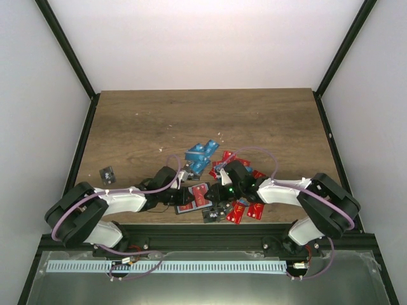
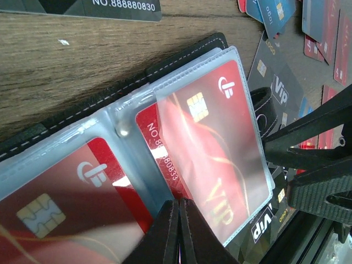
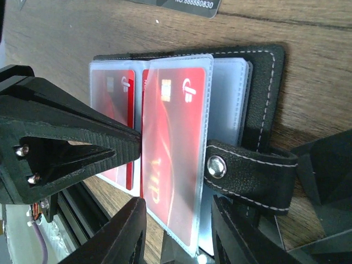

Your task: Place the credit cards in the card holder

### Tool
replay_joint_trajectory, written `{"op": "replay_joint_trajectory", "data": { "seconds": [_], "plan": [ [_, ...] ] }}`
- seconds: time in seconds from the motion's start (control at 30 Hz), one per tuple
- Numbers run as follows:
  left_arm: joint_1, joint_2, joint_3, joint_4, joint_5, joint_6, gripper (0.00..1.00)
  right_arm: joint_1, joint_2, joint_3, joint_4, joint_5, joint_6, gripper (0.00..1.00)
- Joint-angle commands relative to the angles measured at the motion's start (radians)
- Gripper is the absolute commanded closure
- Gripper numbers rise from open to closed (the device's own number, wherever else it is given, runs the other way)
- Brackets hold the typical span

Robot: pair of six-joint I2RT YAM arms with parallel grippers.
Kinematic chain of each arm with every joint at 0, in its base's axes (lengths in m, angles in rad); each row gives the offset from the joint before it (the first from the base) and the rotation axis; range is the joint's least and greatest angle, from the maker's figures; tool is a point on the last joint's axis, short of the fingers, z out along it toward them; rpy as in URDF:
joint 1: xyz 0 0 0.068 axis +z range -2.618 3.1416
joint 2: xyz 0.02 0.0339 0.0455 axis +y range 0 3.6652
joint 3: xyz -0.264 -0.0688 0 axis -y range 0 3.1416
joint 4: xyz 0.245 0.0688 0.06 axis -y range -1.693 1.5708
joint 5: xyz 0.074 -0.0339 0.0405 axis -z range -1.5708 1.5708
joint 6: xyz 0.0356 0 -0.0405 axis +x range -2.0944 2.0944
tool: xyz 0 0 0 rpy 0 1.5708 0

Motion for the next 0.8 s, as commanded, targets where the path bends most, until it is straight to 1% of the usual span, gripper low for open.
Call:
{"op": "replay_joint_trajectory", "data": {
  "seconds": [0.0, 0.47, 0.63, 0.77],
  "plan": [
    [-0.01, 0.012, 0.016, 0.011, -0.012, 0.013, 0.96, -0.003, 0.019, -0.002, 0.025, -0.012, 0.006, 0.65],
    [-0.016, 0.026, 0.02, 0.019, -0.018, 0.01, 0.96, -0.002, 0.027, -0.002, 0.083, -0.082, 0.005, 0.66],
    [-0.018, -0.021, 0.027, -0.018, -0.043, 0.009, 0.96, 0.011, 0.025, 0.008, 0.121, -0.136, 0.011, 0.65],
    [-0.02, -0.107, 0.043, -0.113, -0.095, 0.012, 0.96, 0.038, 0.043, 0.043, 0.114, -0.134, 0.014, 0.65]
  ]
}}
